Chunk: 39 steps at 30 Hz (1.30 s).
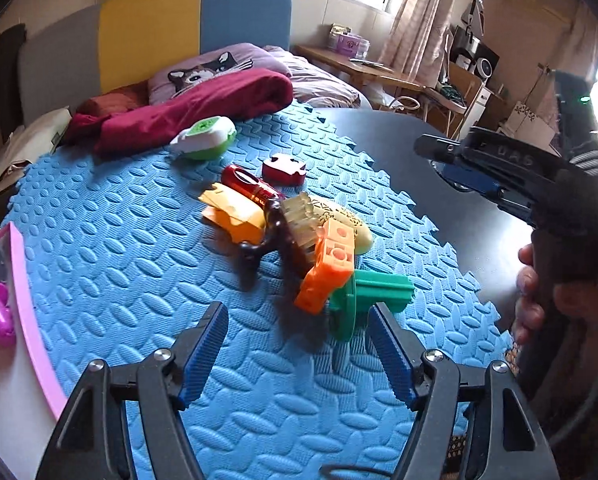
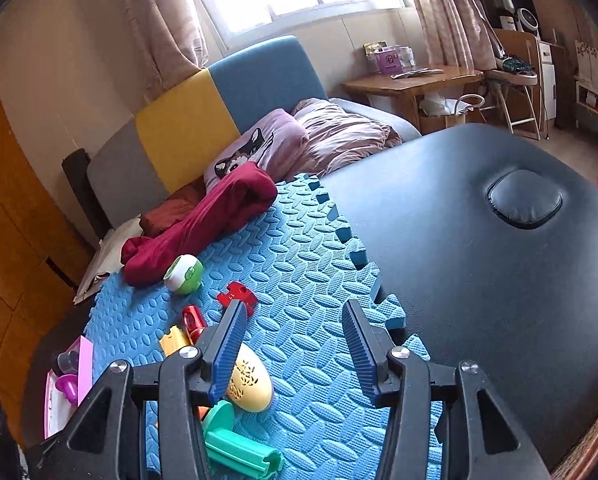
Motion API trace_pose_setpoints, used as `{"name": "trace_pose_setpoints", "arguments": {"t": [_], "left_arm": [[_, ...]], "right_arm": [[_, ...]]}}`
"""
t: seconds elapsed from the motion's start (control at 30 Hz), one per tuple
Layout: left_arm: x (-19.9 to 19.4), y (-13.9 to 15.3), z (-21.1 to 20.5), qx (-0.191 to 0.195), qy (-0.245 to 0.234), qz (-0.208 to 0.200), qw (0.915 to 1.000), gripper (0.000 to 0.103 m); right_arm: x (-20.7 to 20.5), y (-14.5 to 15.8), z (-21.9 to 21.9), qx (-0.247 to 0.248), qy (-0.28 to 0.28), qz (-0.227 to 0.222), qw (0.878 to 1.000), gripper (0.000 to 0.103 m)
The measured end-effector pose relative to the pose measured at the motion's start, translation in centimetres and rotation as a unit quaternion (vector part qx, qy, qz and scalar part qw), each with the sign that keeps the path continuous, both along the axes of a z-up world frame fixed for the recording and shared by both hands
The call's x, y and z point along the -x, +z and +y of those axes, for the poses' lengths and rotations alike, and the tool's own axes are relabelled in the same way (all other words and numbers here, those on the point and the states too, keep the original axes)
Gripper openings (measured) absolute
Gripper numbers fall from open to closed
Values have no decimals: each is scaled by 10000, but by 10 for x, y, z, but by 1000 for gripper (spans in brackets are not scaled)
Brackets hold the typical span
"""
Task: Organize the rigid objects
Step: 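Reach to the orange block and grasp it with the left tool, then carry the orange block into the tray and open the left tool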
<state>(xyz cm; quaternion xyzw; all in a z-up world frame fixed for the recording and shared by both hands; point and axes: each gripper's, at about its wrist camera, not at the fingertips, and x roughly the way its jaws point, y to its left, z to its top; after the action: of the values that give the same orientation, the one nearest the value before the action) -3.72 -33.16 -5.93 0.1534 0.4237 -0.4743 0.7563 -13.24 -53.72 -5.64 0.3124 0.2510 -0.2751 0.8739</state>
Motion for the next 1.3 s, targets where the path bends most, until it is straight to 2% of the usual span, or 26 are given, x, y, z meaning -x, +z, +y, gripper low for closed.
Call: {"name": "trace_pose_setpoints", "arguments": {"t": [0.1,0.2,0.3,0.37,0.4,0.5,0.53,0.7,0.87,1.03,1.13,1.3], "left_arm": [[-3,-3,-9,-20,37,59,10000,71],[-5,-3,-17,17,57,76,10000,63],[-5,-5,-30,9,28,26,10000,60],[-6,-9,-39,-52,4,19,10000,49],[-7,-12,-42,-86,18,22,10000,41],[-8,-11,-37,25,1,-13,10000,36],[-7,-10,-33,67,-18,-1,10000,26],[-10,-11,0,106,62,145,9998,26],[-10,-6,38,195,166,125,9996,25],[-12,-2,68,326,393,147,9986,26],[-14,-4,78,329,519,110,9980,25],[-20,-6,86,440,646,320,9964,25]], "right_arm": [[-1,-2,-1,-108,34,-13,9999,50],[-2,-3,-1,-130,55,-22,9999,50],[-3,-3,-1,-152,74,-19,9999,50],[-3,-4,-2,-172,69,-17,9998,50],[-3,-4,-2,-175,50,-10,9998,50],[-3,-5,-3,-202,41,-7,9998,50],[-3,-5,-3,-207,59,-9,9998,50],[-9,-6,1,-188,250,52,9995,50],[-17,-10,8,-266,562,91,9980,50],[-33,-8,27,-235,1244,102,9919,50],[-46,-7,48,-72,1827,195,9830,50],[-66,-5,86,719,2343,673,9672,53]]}}
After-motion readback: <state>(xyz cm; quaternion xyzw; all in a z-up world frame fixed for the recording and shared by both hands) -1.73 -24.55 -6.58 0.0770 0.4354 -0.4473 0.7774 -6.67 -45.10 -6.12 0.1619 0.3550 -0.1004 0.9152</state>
